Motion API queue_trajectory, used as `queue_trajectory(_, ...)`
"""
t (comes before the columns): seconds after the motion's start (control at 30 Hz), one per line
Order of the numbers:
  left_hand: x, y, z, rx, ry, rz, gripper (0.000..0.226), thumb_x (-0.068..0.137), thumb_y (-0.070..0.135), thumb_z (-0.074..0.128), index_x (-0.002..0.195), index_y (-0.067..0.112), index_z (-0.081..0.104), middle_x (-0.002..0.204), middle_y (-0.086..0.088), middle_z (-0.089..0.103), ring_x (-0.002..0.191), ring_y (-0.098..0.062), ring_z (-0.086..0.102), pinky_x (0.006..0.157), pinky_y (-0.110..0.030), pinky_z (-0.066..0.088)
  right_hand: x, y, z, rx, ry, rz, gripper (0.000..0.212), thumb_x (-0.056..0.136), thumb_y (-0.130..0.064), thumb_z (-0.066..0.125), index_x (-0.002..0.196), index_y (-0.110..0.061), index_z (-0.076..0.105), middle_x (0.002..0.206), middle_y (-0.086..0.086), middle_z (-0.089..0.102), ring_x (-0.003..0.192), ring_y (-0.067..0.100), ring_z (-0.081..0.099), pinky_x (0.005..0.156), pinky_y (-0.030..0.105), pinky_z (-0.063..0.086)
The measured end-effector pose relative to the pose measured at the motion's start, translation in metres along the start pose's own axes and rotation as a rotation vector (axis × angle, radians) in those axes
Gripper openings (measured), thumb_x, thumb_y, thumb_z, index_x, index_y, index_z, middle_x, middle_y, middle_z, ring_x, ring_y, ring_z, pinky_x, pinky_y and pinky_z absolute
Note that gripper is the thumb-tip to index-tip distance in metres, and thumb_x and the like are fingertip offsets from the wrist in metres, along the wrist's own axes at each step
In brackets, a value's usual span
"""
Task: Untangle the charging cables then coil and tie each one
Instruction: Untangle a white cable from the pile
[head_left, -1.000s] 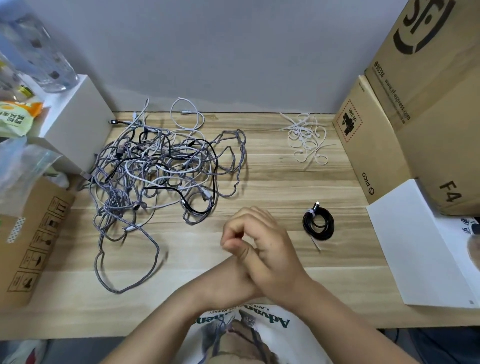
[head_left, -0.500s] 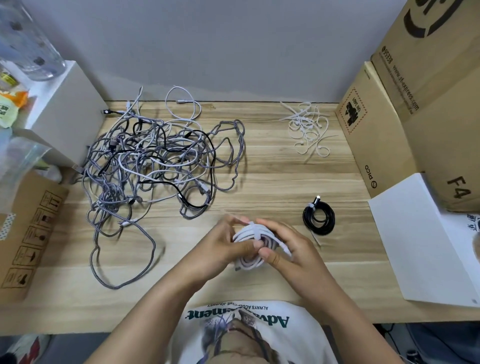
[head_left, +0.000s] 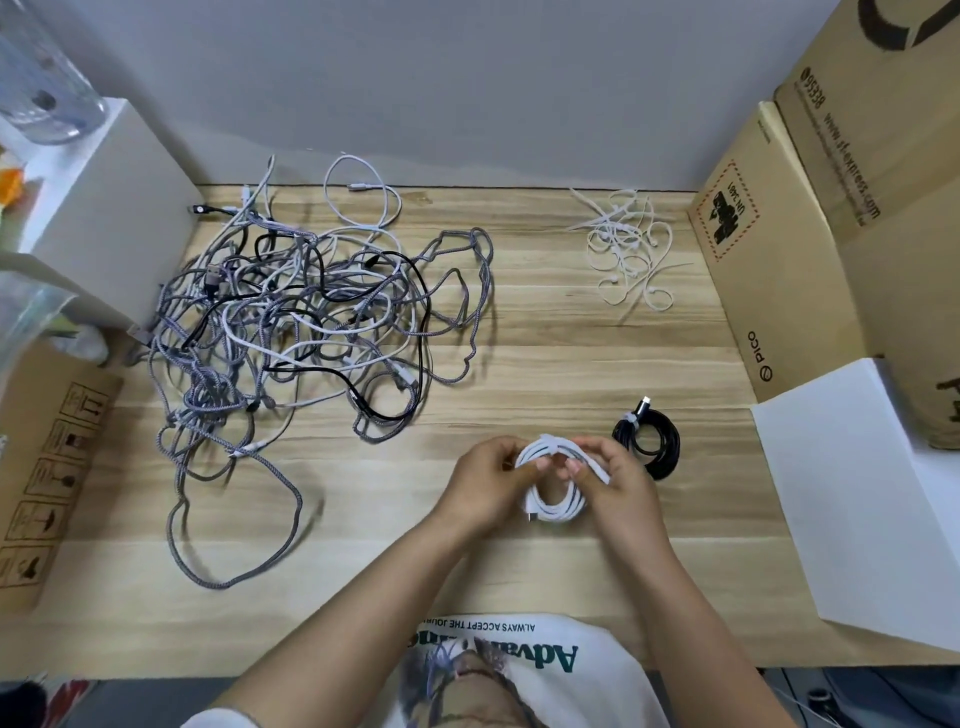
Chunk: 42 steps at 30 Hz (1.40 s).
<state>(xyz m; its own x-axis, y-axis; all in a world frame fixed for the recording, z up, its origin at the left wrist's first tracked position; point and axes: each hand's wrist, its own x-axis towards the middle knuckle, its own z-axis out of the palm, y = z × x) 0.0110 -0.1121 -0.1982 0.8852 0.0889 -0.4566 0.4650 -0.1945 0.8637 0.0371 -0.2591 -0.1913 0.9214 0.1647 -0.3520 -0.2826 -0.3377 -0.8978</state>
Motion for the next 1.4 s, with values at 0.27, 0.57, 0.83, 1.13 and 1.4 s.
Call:
queue_trajectory(0.27,0.052,0.002,0.035,-0.304,-0.023,-0.244,0.040,0.087,0.046,0.047,0.100,0.015,0.069,0.095,-0.002,0.069,0.094,-0.021,0.062,0.090,-0.036,0.045,0.039,0.025,-0.013,-0.261,0.262,0.065,0.020,0.089,-0.011,0.060,0.108,-0.015,0.064,0.104,0.000,0.066,0.099,0.018,0.058,0.083,0.026,0.039)
queue_trajectory(0.57,0.090,0.043,0.084,-0.140,-0.192,-0.149,0.047,0.099,0.035,0.034,0.096,0.000,0.066,0.099,-0.018,0.064,0.087,-0.018,0.054,0.079,-0.028,0.038,0.066,0.034,-0.062,-0.413,0.465,0.081,0.018,0.087,-0.004,0.057,0.102,-0.002,0.066,0.105,0.015,0.066,0.099,0.032,0.059,0.078,0.028,0.039)
queue_trajectory(0.83,0.088,0.036,0.083,-0.283,-0.202,-0.134,0.040,0.103,0.026,0.034,0.068,0.017,0.050,0.059,0.009,0.051,0.060,-0.008,0.042,0.066,-0.028,0.034,0.068,0.029,-0.063,-0.484,0.403,0.074,0.029,0.087,-0.010,0.059,0.116,-0.007,0.062,0.118,0.012,0.063,0.112,0.029,0.055,0.092,0.034,0.041)
queue_trajectory(1.13,0.021,0.034,0.005,-0.023,0.128,0.071,0.021,0.087,0.005,0.051,0.098,0.008,0.068,0.098,-0.003,0.070,0.084,-0.012,0.061,0.080,-0.023,0.046,0.037,-0.034,0.020,-0.690,0.202,-0.362,0.031,0.077,-0.024,0.048,0.102,-0.023,0.067,0.104,-0.004,0.067,0.101,0.020,0.060,0.097,0.038,0.024)
queue_trajectory(1.4,-0.020,-0.015,-0.117,0.794,0.881,0.127,0.046,0.074,0.018,0.058,0.120,0.022,0.058,0.138,-0.005,0.048,0.126,-0.028,0.039,0.103,-0.046,0.022,0.048,-0.085,0.120,-0.413,-0.228,-0.495,0.033,0.082,-0.005,0.055,0.114,-0.009,0.063,0.113,0.010,0.064,0.107,0.027,0.057,0.093,0.029,0.038)
